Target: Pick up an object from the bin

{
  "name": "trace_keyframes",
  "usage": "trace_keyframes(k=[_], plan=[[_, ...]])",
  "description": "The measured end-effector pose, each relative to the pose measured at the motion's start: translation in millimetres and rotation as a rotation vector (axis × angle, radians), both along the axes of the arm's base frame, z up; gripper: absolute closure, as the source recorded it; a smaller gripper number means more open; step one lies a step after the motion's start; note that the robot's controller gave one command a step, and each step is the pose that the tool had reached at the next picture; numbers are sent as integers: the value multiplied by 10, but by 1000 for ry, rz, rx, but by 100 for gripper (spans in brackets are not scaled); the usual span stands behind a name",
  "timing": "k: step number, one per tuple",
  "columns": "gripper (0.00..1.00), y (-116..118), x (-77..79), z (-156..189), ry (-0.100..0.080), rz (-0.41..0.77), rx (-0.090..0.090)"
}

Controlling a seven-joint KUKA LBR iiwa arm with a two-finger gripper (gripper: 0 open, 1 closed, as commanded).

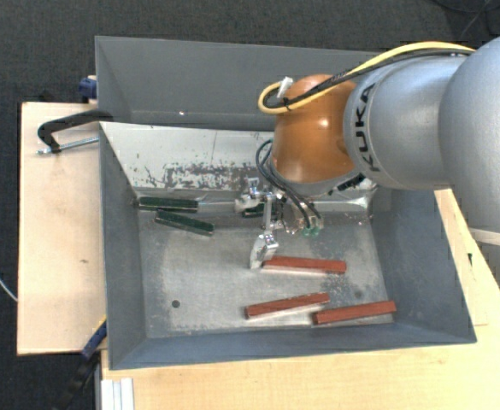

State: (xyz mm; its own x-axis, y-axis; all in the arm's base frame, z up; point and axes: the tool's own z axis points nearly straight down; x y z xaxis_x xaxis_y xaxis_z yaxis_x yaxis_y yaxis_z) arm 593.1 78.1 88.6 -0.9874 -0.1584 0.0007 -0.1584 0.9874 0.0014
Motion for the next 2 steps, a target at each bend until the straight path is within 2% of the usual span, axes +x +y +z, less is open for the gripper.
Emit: trace_keyframes(k=[1,2], plan=[[0,-182,-183,120,-1,102,-1],[100,-943,-536,-120,5,55,-1]])
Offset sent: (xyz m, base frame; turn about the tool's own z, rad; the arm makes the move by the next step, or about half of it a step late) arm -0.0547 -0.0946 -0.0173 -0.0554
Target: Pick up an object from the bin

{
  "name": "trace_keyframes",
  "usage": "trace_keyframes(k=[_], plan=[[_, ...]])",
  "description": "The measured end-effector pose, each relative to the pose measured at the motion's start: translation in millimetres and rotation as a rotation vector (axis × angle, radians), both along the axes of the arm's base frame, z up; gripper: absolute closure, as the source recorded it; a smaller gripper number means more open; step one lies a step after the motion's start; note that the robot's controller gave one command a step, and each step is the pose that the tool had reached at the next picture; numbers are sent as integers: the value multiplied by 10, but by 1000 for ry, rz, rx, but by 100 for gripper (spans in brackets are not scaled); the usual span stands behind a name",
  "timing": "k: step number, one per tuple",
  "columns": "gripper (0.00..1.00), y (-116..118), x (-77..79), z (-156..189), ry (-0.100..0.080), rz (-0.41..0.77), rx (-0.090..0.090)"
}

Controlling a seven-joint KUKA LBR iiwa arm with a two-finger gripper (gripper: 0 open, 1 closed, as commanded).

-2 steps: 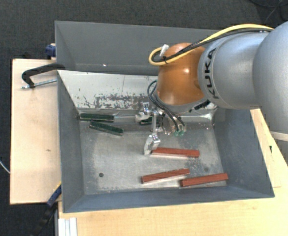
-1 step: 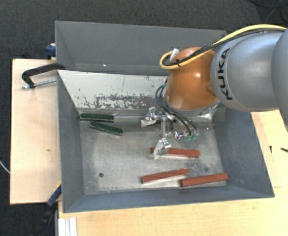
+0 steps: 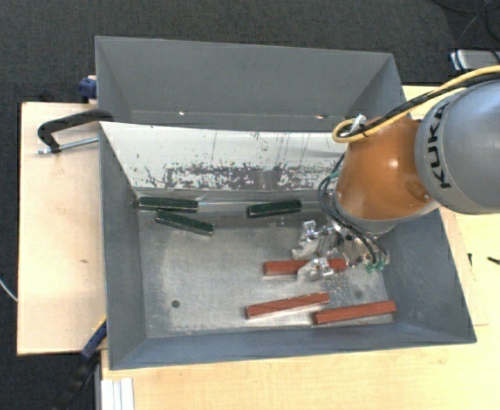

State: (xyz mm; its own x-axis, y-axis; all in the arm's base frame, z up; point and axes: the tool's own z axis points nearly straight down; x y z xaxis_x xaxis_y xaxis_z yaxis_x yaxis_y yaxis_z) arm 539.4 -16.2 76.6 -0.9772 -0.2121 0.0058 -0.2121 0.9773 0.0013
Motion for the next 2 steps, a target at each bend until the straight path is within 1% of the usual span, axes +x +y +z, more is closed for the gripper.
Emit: trace_keyframes(k=[1,2], plan=[[100,0,1,0,0,0,0],[100,48,206,1322,-12,46,1]])
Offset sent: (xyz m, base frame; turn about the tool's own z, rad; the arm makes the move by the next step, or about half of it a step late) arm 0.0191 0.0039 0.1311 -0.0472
